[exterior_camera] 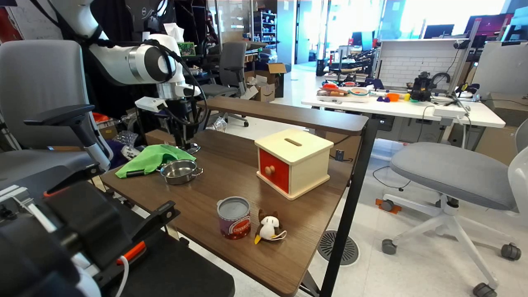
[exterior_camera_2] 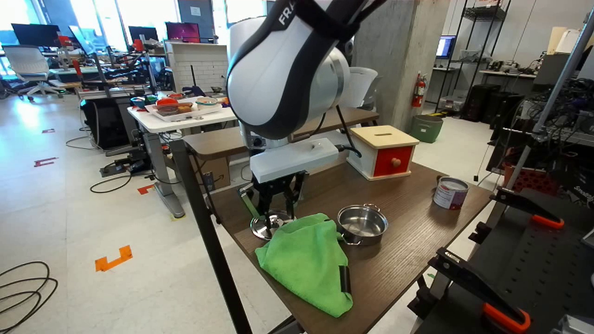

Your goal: Pick up the lid from the table and put it on the silver pot.

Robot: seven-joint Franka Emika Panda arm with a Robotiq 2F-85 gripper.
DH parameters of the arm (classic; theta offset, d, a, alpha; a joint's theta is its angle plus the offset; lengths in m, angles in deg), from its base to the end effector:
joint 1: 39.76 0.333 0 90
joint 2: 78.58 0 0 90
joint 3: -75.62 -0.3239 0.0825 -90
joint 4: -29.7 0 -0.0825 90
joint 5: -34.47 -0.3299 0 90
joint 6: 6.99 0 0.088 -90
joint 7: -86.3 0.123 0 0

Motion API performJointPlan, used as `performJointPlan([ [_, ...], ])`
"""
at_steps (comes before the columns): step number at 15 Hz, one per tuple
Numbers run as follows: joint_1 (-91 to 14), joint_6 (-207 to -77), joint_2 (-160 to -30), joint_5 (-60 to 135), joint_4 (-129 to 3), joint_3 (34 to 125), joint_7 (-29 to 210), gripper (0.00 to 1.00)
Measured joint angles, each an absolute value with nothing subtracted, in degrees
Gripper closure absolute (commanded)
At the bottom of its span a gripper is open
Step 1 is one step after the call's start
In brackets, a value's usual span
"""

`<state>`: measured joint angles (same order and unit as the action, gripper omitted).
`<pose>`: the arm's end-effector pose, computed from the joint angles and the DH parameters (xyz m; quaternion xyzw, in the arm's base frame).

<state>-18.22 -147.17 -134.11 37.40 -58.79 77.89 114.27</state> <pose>0.6163 0.2188 0.1016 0.9978 -0.0476 -0.0176 0.0430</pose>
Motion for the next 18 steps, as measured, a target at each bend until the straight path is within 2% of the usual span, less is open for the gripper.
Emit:
performJointPlan([
  [3, -18.14, -146.13, -135.27, 37.40, -57.16, 77.90, 114.20, 0.98],
  [4, -18.11, -145.62, -135.50, 37.40, -56.57, 77.90, 114.17, 1.00],
  [5, -18.08, -145.17, -135.69, 37.42, -56.09, 77.92, 114.16, 0.95],
  [18, -18.05, -144.25, -133.13, 37.84, -54.92, 79.73, 113.98, 0.95],
])
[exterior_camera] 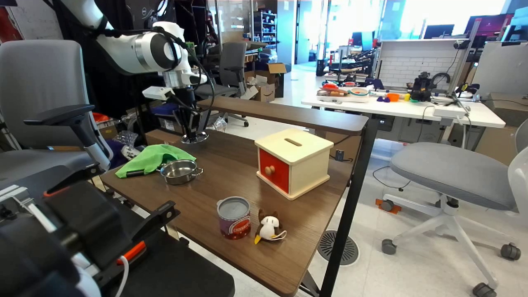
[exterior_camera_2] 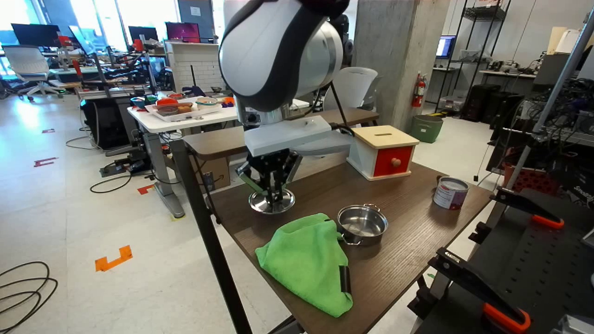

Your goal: Pick up the lid from the table and put it on the silver pot.

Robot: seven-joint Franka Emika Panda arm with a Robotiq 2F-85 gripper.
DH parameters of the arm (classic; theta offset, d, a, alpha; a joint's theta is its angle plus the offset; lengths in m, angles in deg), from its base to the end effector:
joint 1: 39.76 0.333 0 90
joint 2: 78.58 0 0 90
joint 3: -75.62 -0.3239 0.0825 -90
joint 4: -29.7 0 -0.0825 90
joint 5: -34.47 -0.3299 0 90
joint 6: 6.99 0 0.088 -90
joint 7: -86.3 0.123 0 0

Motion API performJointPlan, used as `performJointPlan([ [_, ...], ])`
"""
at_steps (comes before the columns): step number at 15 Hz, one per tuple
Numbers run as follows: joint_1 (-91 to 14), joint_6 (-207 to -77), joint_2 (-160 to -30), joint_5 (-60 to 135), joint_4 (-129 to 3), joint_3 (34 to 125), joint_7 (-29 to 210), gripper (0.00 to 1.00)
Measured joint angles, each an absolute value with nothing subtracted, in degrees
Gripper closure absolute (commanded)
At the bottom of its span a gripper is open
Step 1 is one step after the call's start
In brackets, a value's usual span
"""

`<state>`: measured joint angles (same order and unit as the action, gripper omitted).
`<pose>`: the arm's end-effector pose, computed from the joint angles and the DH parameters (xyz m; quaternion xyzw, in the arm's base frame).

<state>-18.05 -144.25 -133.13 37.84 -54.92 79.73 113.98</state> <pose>0.6402 0.2109 0.1334 0.9973 -0.0514 0.0042 0.0514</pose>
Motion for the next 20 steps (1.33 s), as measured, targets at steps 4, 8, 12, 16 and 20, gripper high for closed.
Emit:
performJointPlan([
  [4, -18.01, -144.17, -128.33, 38.93, -59.65, 79.86, 112.83, 0.95],
  [8, -17.93, -144.26, -122.34, 40.64, -68.83, 79.86, 112.60, 0.95],
  [12, -18.92, -144.31, -116.56, 41.46, -78.43, 80.40, 112.60, 0.95],
  [16, -20.91, -144.63, -112.28, 42.51, -86.11, 81.23, 112.57, 0.95],
  [20, -23.39, -146.30, -111.03, 42.55, -90.36, 81.27, 112.33, 0.95],
])
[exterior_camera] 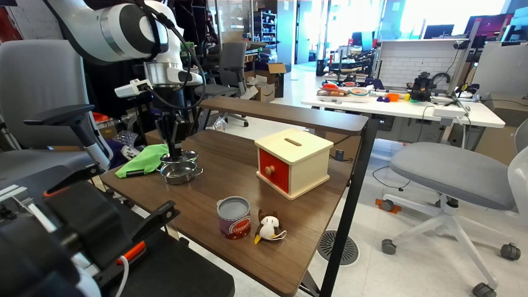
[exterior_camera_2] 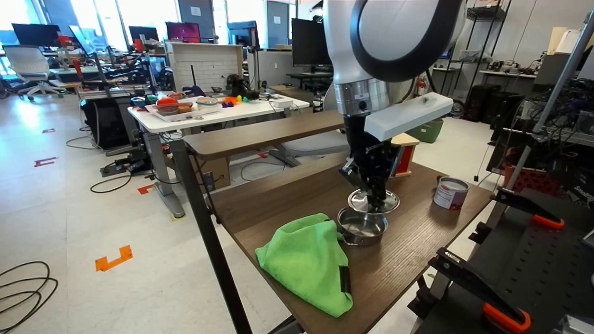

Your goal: Pick up the lid from the table and put it on the silver pot.

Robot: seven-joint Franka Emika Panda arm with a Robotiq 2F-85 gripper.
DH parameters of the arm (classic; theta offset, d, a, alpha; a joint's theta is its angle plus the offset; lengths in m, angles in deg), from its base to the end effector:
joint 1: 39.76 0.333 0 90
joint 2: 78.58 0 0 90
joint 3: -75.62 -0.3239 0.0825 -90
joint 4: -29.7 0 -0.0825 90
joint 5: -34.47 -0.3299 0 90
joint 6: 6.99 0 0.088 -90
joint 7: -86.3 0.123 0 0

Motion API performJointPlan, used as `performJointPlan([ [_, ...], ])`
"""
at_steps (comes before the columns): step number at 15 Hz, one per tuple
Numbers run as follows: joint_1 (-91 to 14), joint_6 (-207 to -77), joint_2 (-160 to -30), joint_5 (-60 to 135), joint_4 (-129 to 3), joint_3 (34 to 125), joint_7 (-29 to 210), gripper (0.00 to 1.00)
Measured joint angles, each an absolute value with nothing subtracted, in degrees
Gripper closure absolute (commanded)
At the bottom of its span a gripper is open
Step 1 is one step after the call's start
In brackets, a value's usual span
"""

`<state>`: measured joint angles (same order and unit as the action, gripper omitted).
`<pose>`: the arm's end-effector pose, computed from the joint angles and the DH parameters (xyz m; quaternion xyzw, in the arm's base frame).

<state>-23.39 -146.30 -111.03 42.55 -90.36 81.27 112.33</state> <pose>0.5183 0.0956 0.1692 0.9887 -0.0695 -0.0877 0.0993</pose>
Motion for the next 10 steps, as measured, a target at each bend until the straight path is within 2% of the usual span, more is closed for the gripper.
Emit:
performJointPlan([
  [10, -24.41, -152.13, -112.60, 42.38, -91.67, 80.93, 112.61, 0.95],
])
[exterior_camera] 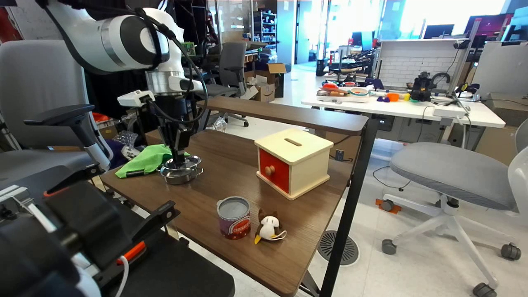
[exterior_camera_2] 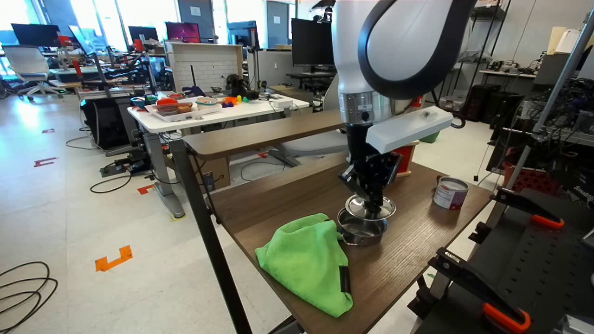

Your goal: Pick up the lid from the table and put it on the silver pot.

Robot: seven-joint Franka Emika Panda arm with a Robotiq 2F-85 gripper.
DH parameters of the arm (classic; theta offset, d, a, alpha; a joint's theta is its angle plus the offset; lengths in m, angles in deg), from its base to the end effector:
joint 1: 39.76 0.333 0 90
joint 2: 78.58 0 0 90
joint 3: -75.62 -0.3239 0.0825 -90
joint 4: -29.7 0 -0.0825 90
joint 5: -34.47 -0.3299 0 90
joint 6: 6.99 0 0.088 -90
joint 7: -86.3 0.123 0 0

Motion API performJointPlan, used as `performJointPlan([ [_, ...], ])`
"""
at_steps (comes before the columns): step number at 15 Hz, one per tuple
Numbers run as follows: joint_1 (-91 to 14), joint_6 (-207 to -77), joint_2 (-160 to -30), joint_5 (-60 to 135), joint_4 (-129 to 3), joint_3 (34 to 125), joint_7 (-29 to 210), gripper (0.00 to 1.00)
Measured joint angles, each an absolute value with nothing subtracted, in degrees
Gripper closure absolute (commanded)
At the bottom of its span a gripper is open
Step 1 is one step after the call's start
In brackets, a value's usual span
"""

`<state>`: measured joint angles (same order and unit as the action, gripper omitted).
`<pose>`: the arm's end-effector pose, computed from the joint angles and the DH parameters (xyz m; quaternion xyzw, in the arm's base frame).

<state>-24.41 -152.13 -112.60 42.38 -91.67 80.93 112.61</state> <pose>0.5192 0.0912 0.1543 0.9913 -0.0756 -0.0658 0.0855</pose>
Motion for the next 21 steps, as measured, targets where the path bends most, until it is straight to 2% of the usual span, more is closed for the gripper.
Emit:
performJointPlan([
  [21, -24.60, -155.29, -114.76, 39.27, -91.25, 79.32, 112.63, 0.95],
])
